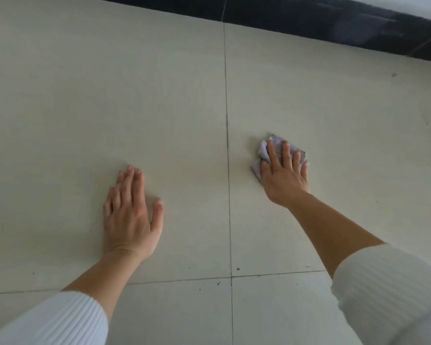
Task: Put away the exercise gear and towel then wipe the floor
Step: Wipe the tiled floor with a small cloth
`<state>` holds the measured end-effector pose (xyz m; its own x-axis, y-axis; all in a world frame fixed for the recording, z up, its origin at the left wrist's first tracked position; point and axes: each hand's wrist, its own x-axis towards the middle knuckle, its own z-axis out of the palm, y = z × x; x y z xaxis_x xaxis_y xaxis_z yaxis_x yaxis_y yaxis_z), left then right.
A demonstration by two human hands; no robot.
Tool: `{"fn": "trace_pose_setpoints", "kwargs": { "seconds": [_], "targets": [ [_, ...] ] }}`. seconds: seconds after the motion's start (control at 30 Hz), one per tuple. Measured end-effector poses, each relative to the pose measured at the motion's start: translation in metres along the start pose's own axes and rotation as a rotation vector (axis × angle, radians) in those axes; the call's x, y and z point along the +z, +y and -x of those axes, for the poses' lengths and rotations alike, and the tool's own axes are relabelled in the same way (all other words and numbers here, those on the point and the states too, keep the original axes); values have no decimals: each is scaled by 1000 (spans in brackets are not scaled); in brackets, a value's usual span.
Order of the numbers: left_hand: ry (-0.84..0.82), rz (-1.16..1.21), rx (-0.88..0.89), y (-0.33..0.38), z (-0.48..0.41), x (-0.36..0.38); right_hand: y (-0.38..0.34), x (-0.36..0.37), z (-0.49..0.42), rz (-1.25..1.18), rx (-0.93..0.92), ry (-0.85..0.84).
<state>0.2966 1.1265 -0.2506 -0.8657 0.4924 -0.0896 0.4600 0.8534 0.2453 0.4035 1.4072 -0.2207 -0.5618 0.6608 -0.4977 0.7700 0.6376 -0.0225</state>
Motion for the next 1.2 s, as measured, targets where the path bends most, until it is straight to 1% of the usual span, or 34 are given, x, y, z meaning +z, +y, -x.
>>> {"fn": "trace_pose_setpoints", "kwargs": {
  "seconds": [0.17,0.23,0.3,0.4,0.47,0.5,0.53,0.57,0.6,0.67,0.73,0.77,0.87,0.93,0.97,1.03,1.13,1.2],
  "targets": [
    [25,-14,7,-2,1,2,-29,-19,-55,-120,-6,65],
    [36,-24,6,-3,0,3,-47,-20,-68,-145,-42,102],
    [38,-34,2,-4,0,4,-65,-15,-63,-119,-177,127],
    [19,-43,-1,-4,1,4,-78,12,-24,48,-530,132],
    [6,-56,-6,-3,1,4,-67,30,6,157,-761,116],
    [-1,-65,-6,-2,1,3,-55,35,12,210,-841,98],
    [-9,-71,-7,-1,1,2,-41,36,13,250,-875,101],
    [-17,-75,-9,-1,1,1,-27,33,6,260,-862,135],
    [-23,-76,-12,0,1,1,-14,27,-4,258,-808,187],
    [-31,-68,-25,0,1,1,11,12,-31,205,-587,237],
    [-41,-63,-26,0,1,0,30,-5,-61,97,-339,233],
    [-43,-67,-22,0,0,0,33,-15,-75,42,-249,238],
    [-50,-81,-14,1,1,-2,12,-40,-116,-123,-73,221],
    [-47,-83,-16,2,0,-4,-16,-48,-138,-171,-18,219],
    [-49,-83,-18,2,0,-5,-31,-50,-144,-173,-31,218],
    [-55,-78,-21,2,-1,-5,-62,-52,-144,-138,-153,208],
    [-49,-84,-22,2,-2,-4,-112,-38,-116,-21,-467,143],
    [-44,-85,-23,4,-1,-4,-127,-19,-86,92,-698,136]
  ]
}}
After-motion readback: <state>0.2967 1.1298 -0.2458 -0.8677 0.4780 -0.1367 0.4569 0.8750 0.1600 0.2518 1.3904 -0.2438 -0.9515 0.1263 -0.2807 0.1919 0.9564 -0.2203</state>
